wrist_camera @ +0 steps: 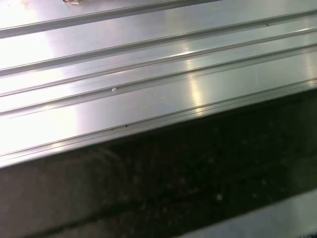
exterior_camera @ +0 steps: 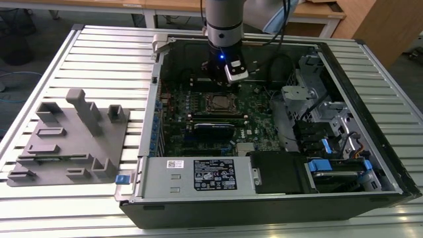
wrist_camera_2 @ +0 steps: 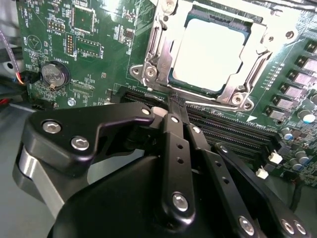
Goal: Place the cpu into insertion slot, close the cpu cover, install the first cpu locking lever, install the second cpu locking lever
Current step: 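Install the first cpu locking lever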
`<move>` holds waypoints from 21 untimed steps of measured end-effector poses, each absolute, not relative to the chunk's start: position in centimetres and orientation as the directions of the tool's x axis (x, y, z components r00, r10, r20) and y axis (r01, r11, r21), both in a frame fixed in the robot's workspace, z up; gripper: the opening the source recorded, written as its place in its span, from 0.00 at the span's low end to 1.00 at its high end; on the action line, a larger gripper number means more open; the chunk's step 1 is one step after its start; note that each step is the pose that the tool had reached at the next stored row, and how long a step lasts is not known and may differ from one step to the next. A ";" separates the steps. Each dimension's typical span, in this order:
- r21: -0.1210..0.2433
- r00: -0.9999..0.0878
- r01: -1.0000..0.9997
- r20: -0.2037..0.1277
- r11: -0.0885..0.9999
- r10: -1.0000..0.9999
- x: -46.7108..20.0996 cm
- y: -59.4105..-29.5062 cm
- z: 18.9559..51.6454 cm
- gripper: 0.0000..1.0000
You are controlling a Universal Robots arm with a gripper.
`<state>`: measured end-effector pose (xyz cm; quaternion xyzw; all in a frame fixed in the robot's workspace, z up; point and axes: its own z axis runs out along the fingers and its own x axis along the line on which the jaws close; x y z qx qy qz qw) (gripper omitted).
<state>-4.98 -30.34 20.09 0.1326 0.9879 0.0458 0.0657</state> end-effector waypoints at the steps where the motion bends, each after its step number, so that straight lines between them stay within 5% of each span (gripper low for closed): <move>1: 0.104 -0.956 0.256 -0.119 0.961 0.268 -5.0 -30.3 20.1 0.11; 21: 0.082 -0.954 0.260 -0.134 0.962 0.269 -5.0 -29.5 20.0 0.11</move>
